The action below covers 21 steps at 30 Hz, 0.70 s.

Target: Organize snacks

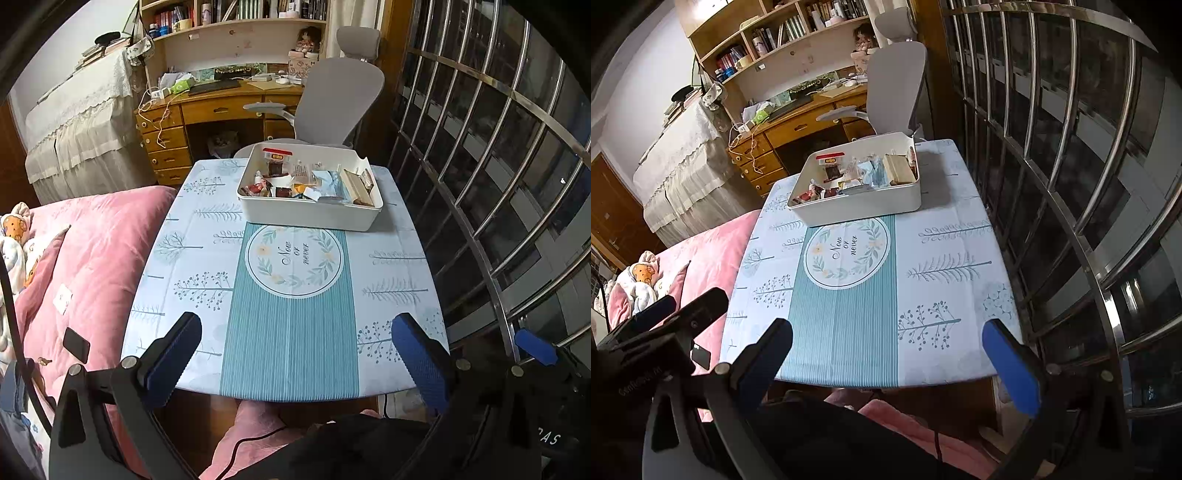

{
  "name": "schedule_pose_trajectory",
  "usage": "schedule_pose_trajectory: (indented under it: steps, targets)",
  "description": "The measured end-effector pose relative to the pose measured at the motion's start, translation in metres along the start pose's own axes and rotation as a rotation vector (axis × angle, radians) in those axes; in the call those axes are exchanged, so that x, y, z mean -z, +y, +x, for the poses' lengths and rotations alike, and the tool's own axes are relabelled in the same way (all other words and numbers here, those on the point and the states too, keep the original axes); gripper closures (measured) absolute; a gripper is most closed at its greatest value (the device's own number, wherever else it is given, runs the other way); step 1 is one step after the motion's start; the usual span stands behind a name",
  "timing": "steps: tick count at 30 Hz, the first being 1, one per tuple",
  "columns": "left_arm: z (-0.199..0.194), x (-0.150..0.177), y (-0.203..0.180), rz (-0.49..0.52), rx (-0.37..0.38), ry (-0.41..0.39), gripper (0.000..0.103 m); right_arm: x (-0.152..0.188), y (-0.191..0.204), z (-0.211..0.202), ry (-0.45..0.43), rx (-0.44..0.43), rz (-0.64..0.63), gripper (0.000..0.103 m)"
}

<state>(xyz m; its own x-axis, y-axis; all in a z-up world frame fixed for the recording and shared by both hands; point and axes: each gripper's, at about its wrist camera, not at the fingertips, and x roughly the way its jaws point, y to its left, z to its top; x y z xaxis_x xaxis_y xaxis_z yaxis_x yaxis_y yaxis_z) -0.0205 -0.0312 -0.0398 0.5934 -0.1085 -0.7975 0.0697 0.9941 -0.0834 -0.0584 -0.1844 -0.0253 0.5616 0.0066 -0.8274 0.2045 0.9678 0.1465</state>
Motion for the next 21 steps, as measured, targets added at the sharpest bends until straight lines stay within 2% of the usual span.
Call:
schedule_pose_trajectory:
  steps: [7,21]
  targets:
    - [-0.002,0.000,-0.006,0.023,-0.024,-0.022,0.001,0.002,-0.001,-0.001,0.000,0.000,-0.002,0.000]
    - [0.005,-0.007,-0.010,0.039,-0.035,0.000,0.001,-0.002,-0.005,0.010,0.035,0.007,0.016,0.000]
